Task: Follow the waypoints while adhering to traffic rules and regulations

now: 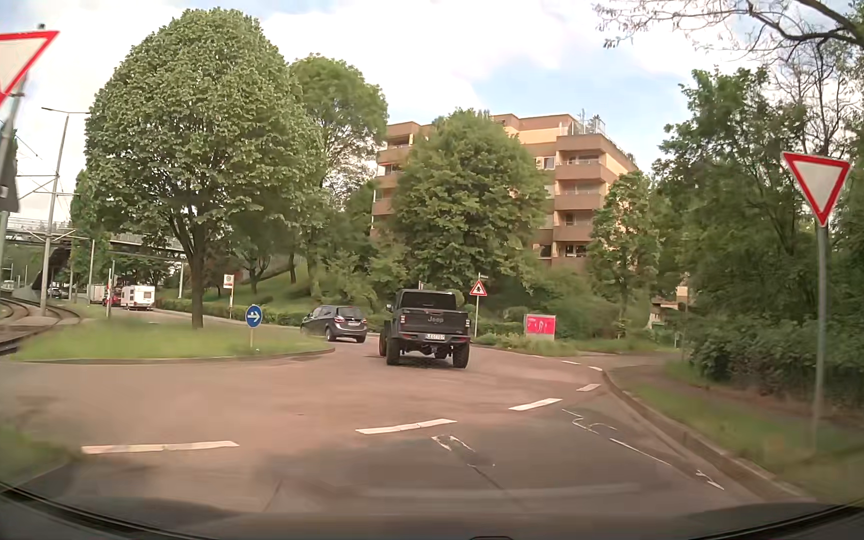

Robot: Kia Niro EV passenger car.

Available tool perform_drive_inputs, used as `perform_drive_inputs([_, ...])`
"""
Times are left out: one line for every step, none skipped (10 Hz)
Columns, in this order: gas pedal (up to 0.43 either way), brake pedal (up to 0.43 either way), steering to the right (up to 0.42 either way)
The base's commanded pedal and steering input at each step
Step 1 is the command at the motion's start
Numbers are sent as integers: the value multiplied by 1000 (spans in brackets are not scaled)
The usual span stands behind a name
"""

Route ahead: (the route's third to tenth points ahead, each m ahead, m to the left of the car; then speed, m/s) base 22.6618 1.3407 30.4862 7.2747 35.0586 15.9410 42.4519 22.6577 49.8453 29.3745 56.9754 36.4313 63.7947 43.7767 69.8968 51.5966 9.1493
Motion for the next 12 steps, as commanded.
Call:
perform_drive_inputs([28,0,20])
perform_drive_inputs([28,0,20])
perform_drive_inputs([28,0,18])
perform_drive_inputs([28,0,16])
perform_drive_inputs([28,0,14])
perform_drive_inputs([28,0,11])
perform_drive_inputs([28,0,8])
perform_drive_inputs([28,0,4])
perform_drive_inputs([28,0,-3])
perform_drive_inputs([28,0,-5])
perform_drive_inputs([28,0,-4])
perform_drive_inputs([28,0,-4])
